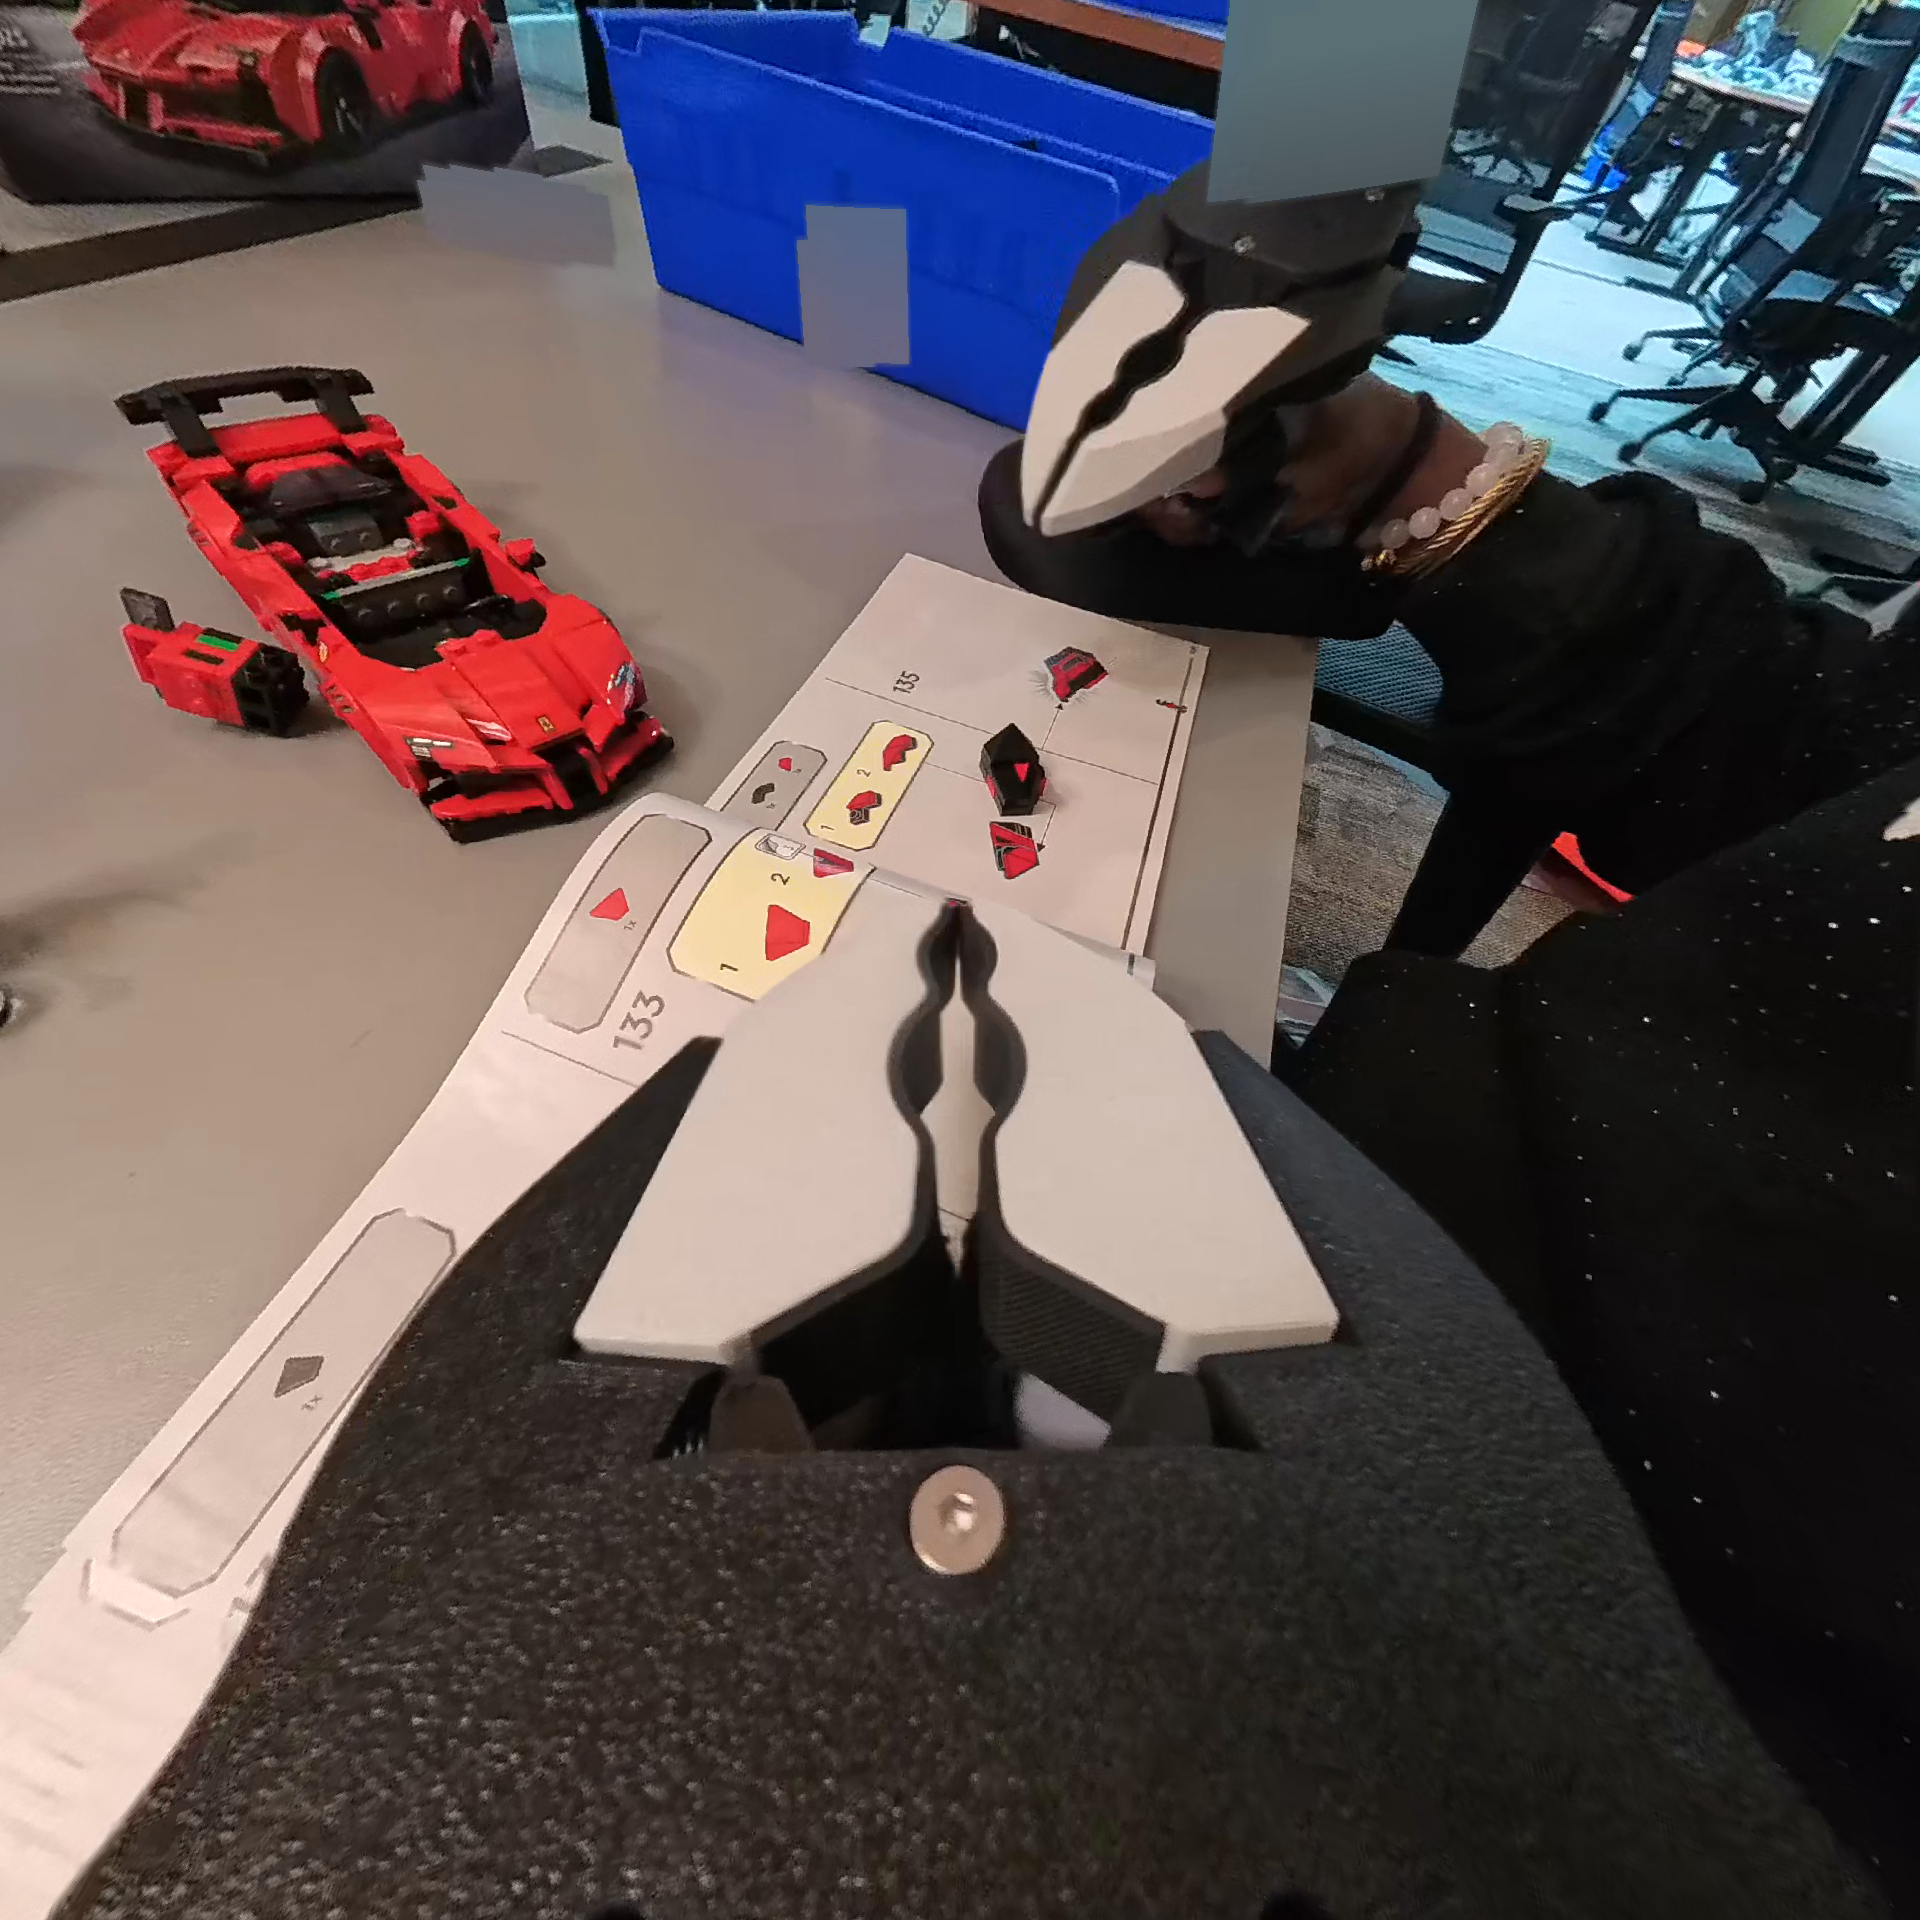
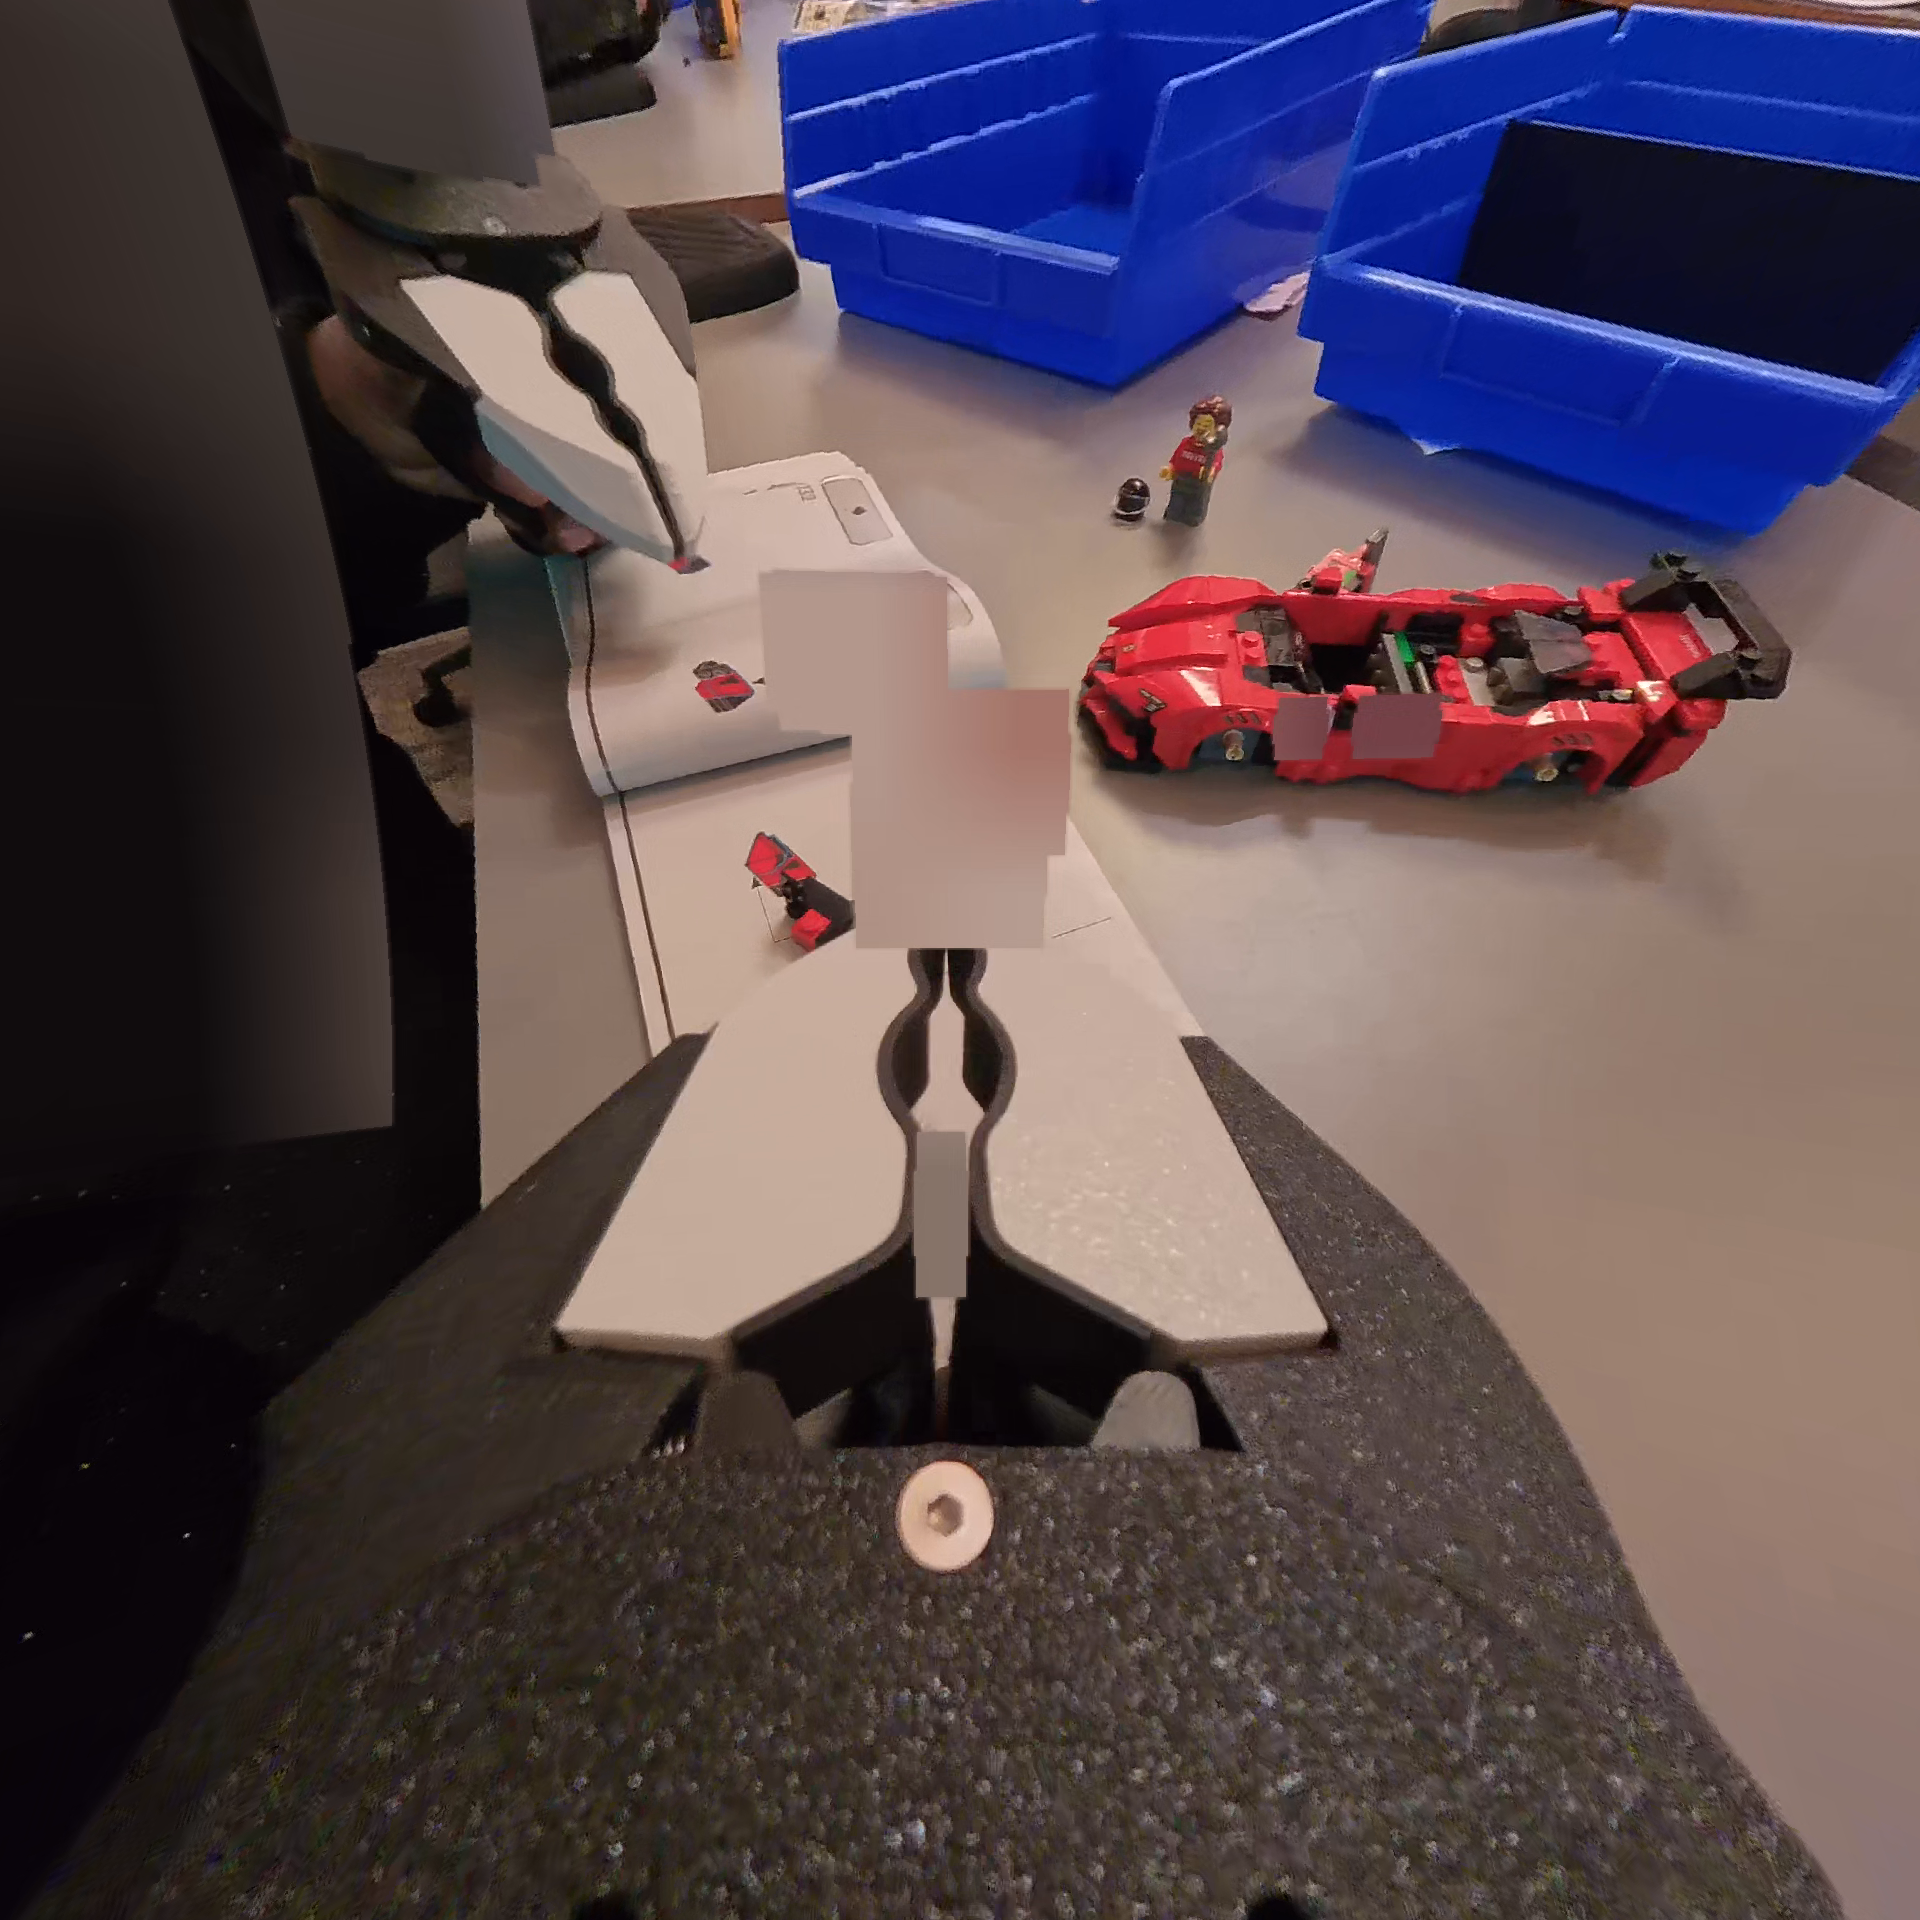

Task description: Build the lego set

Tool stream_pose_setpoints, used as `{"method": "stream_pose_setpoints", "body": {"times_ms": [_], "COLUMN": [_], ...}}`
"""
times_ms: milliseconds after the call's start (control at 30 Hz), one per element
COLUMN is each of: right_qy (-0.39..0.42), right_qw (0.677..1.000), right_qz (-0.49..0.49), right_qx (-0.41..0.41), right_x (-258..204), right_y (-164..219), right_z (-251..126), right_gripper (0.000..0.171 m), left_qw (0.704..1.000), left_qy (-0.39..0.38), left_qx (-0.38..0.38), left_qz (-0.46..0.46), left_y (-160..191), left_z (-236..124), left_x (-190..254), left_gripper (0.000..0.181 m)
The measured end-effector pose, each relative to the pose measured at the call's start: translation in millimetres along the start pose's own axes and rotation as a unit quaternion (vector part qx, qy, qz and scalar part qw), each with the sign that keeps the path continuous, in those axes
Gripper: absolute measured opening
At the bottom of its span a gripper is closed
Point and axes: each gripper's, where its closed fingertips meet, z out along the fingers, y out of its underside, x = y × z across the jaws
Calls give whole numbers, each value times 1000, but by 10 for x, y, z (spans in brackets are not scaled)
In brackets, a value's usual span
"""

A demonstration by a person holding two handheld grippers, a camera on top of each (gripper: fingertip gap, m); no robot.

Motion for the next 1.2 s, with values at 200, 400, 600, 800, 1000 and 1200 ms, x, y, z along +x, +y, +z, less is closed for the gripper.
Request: {"method": "stream_pose_setpoints", "body": {"times_ms": [200,400,600,800,1000,1200], "right_qy": [-1,-108,-123,-140,-133,-136], "right_qw": [1000,975,963,962,961,960], "right_qz": [-22,-77,-111,-117,-127,-144], "right_qx": [-12,-177,-214,-201,-206,-199], "right_x": [-43,-367,-282,-292,-276,-308], "right_y": [8,311,378,340,367,367], "right_z": [19,192,423,498,532,540], "right_gripper": [30,40,40,34,30,18], "left_qw": [1000,999,999,999,999,999], "left_qy": [-7,-11,-2,10,17,18], "left_qx": [-22,-37,-49,-40,-35,-40], "left_qz": [6,18,23,21,17,19], "left_y": [49,81,111,92,82,95], "left_z": [39,73,91,74,64,72], "left_x": [-6,-3,22,47,61,66], "left_gripper": [1,2,3,3,4,5]}}
